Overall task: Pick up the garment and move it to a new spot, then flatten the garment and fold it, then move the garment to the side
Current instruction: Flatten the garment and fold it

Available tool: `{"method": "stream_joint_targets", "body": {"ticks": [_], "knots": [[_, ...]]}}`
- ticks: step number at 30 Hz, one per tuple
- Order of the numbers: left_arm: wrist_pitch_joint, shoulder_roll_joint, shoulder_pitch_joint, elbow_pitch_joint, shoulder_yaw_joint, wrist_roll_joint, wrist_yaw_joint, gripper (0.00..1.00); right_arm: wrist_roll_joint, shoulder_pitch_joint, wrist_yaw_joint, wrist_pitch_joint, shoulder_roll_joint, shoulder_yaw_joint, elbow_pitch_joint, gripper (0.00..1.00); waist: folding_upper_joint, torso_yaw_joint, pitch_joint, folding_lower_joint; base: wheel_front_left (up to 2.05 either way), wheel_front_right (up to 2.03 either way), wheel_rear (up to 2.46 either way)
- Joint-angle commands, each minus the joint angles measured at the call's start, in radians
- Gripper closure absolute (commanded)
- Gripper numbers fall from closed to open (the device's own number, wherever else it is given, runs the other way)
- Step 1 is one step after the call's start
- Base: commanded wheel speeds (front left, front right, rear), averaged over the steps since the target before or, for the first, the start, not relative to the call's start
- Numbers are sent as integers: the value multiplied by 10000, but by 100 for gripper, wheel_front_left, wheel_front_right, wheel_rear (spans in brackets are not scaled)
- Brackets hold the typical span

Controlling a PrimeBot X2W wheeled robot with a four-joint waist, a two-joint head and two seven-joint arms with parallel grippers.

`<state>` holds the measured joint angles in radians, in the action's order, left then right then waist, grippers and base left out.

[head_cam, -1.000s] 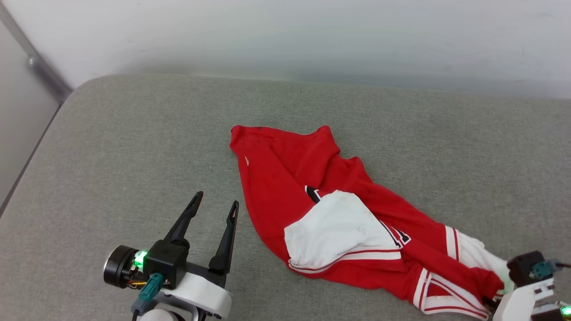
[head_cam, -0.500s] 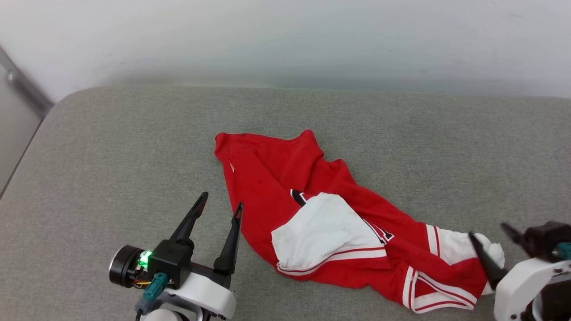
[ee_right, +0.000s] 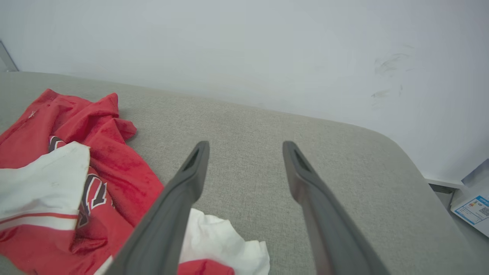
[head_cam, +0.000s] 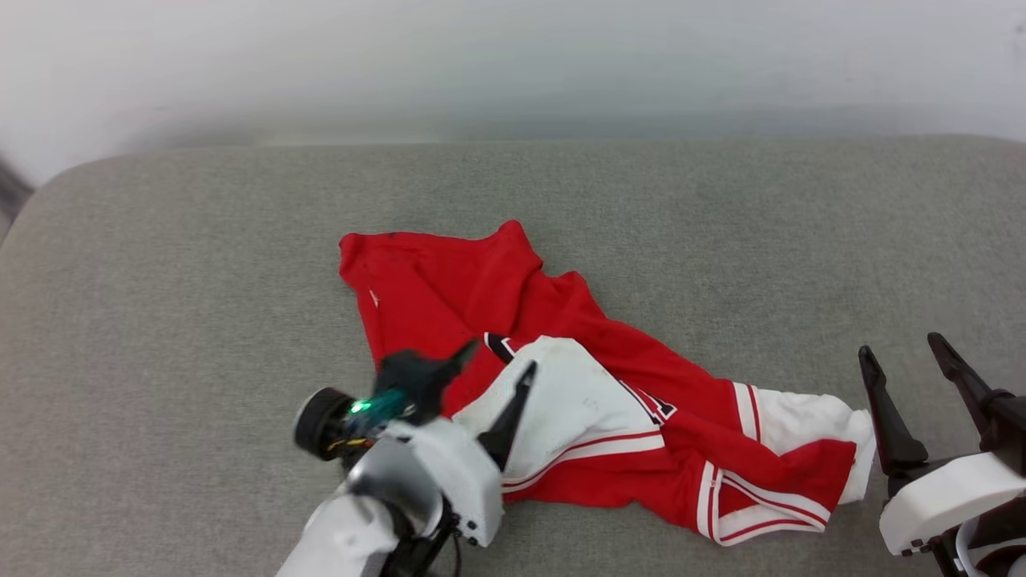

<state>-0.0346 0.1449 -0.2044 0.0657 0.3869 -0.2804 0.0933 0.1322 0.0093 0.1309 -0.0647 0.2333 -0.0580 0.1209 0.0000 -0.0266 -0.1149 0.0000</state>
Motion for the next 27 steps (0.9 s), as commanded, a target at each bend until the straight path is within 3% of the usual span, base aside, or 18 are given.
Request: {"method": "stream_joint_targets", "body": {"ticks": [1, 4, 5, 8, 16, 26, 27], "knots": [[-963, -38, -390, 140, 255, -209, 105, 0, -94, -77, -3, 61, -62, 16, -11, 0, 0, 160, -181, 0, 0, 0, 0], [-3330, 120, -1144, 303, 851, -526, 214, 0, -198, -189, -3, 75, -94, 79, -36, 0, 0, 328, -388, 0, 0, 0, 0], [-5004, 68, -1906, 191, 1143, -807, 267, 0, -274, -243, -3, 12, -132, 144, -70, 0, 0, 473, -674, 0, 0, 0, 0], [-6162, 195, -2711, 285, 1325, -784, 276, 0, -360, -356, -3, 58, -183, 348, -71, 0, 0, 657, -989, 0, 0, 0, 0], [-7177, 326, -4226, 1136, 1517, -632, 302, 0, -444, -636, -3, 225, -406, 626, -204, 0, 0, 1074, -1857, 0, 0, 0, 0], [-7163, 420, -4737, 1841, 2030, -1034, 352, 0, -541, -799, -3, 390, -531, 579, -471, 0, 0, 1168, -2235, 0, 0, 0, 0], [-7098, 375, -4753, 1847, 2060, -1078, 356, 65, -552, -813, -3, 367, -542, 577, -489, 0, 0, 1152, -2244, 0, 0, 0, 0]]}}
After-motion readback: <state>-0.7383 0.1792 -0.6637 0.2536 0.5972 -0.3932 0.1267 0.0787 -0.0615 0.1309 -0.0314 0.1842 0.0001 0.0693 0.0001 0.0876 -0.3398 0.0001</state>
